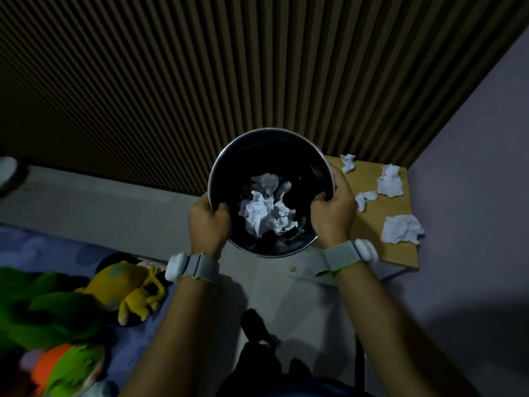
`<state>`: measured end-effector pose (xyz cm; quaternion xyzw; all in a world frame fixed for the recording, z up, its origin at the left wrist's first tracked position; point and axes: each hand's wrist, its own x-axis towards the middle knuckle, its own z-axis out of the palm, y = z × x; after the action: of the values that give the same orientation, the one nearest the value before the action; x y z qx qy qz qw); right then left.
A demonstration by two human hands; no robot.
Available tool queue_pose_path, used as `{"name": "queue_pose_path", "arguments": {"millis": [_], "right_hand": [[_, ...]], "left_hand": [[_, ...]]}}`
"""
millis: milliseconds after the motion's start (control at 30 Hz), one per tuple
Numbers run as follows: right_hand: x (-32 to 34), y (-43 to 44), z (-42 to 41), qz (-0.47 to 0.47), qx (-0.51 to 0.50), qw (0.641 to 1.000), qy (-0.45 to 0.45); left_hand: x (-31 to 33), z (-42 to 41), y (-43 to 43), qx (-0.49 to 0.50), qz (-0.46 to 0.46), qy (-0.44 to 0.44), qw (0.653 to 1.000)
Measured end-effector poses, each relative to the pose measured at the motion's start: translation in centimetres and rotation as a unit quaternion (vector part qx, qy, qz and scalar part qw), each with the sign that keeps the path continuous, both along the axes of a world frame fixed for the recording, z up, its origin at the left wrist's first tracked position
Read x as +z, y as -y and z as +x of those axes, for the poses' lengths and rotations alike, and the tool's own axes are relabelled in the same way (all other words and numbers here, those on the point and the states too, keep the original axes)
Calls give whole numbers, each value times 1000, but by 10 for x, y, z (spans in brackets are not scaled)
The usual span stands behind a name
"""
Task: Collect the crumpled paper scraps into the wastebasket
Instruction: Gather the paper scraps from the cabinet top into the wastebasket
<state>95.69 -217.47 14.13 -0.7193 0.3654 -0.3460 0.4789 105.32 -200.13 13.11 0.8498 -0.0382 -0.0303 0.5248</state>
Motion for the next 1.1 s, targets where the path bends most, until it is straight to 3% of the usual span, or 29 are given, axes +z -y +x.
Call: {"name": "queue_pose_path", "arguments": {"millis": [333,567,633,767,933,1033,1100], "right_hand": [[-12,57,84,-25,17,999,36],[-32,103,112,25,111,993,32],[-39,117,113,82,139,986,30],[-58,158,110,141,126,982,20],[-109,183,91,68,106,979,-163],[-143,175,84,89,197,941,-260],[-164,165,81,37,266,900,-342]], "left_hand": [[-4,79,54,22,-3,15,1000],[-14,95,88,64,19,2,998],[-20,96,93,80,15,-14,997],[-28,92,107,116,26,-5,993],[-36,86,113,162,23,-9,986],[-44,88,113,179,34,-9,983],[-46,87,115,183,42,-6,982]]}}
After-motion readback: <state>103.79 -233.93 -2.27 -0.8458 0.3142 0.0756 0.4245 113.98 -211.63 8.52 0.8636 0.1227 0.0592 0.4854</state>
